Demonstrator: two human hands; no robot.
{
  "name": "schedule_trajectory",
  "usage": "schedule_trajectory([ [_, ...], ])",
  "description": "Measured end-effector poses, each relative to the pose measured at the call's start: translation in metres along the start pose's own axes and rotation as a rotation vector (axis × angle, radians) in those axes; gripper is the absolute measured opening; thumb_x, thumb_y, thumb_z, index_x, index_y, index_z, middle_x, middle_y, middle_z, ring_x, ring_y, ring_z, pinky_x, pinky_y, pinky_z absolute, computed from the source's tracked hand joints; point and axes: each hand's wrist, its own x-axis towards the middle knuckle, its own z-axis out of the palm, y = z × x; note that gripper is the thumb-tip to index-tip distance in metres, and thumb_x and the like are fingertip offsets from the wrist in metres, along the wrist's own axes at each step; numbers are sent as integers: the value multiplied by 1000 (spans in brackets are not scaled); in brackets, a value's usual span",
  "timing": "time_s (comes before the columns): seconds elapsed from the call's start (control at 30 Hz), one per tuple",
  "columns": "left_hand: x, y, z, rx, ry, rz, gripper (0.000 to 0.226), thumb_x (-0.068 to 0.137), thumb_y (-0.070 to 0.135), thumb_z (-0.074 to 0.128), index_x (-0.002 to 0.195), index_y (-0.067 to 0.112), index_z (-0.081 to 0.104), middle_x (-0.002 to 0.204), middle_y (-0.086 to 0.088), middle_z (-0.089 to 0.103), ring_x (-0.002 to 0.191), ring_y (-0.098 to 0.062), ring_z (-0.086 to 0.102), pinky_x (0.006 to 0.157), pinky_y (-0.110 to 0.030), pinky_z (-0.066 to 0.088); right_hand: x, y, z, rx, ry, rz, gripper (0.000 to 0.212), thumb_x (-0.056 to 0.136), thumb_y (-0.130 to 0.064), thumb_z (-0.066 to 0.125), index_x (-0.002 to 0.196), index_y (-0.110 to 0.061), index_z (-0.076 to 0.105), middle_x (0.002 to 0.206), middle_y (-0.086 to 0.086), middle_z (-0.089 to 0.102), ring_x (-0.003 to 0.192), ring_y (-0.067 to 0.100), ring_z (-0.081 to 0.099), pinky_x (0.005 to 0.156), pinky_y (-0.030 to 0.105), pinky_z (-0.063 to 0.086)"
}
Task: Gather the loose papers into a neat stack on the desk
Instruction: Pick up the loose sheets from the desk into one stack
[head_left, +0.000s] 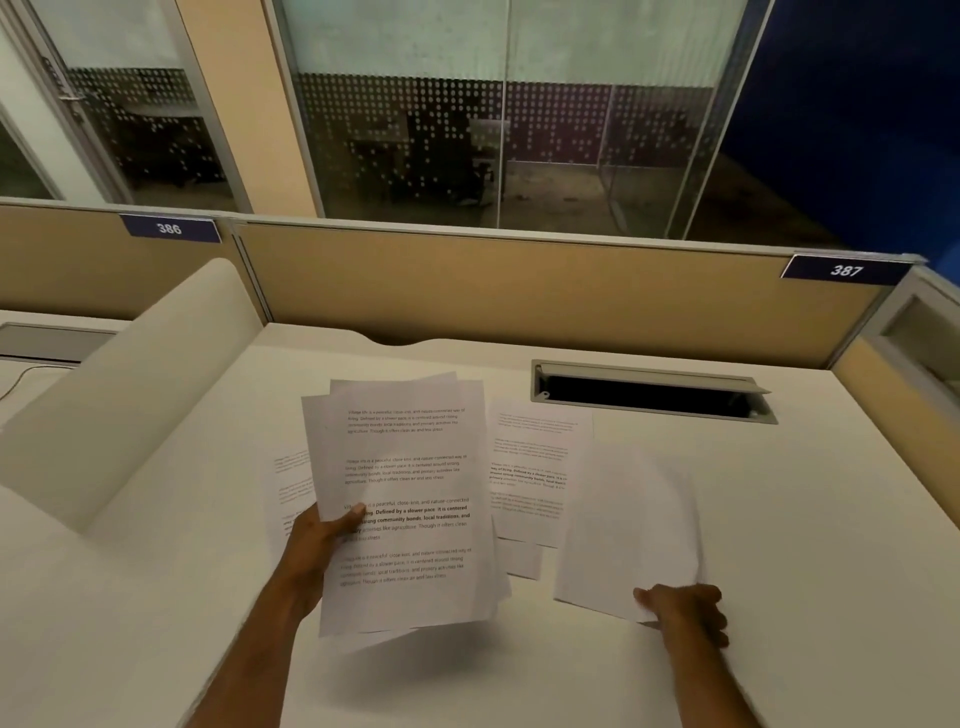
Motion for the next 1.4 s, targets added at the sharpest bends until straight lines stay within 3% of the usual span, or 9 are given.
schedule_trajectory([
  [0.13,2,1,-2,8,-8,1,36,93,14,66,128,9,61,110,-22,77,93,-48,74,82,-67,57,1,-5,-16,313,-60,-39,51,57,-11,87,99,8,66,100,21,71,82,36,65,85,49,57],
  [0.27,4,4,-4,16,-8,0,34,94,14,65,127,9,61,109,-22,77,91,-48,74,79,-66,58,-60,-56,-54,399,323,-571,27,82,-7,72,107,2,71,104,25,72,88,41,68,83,50,58],
  [0.43,7,5,-5,23,-1,-4,34,93,15,66,126,9,62,109,-21,77,92,-48,74,81,-69,57,-108,-81,-50,69,634,-1195,30,78,0,75,108,2,73,102,21,68,89,39,66,73,49,62],
  [0.57,8,3,-4,21,5,-10,31,93,14,65,124,12,63,109,-22,77,91,-48,75,78,-67,58,-93,-51,2,-265,565,-1331,43,55,9,83,96,-5,78,86,15,68,72,37,64,56,41,59],
  [0.73,10,0,-5,31,12,-12,33,94,13,64,126,12,62,109,-21,77,90,-47,75,75,-64,60,-82,0,48,-649,231,-1213,38,45,-23,97,75,-14,76,75,6,64,62,25,64,48,33,55],
  [0.87,12,-2,-5,31,18,-26,34,94,12,64,128,11,61,110,-22,77,90,-48,75,75,-65,60,-70,9,53,-519,-54,-850,70,75,-86,43,91,-24,73,102,3,68,92,22,67,74,32,54],
  [0.97,13,-3,-5,28,22,-38,36,93,12,64,129,9,60,112,-24,76,93,-49,74,80,-68,57,-46,-7,30,-199,70,-728,63,87,-71,41,98,-19,75,106,10,67,95,29,66,78,39,56],
  [1.07,13,-3,-6,24,26,-42,37,93,12,64,129,7,60,110,-23,76,93,-49,74,79,-65,59,-8,-21,15,-352,188,-586,58,89,-50,59,132,-11,56,129,15,53,117,36,51,96,49,48],
  [1.4,21,-1,-15,5,64,-45,36,92,14,65,127,9,60,109,-24,77,92,-50,73,81,-69,57,24,-59,11,-449,53,-201,86,59,-38,90,129,-14,47,131,21,41,121,40,41,104,53,37],
])
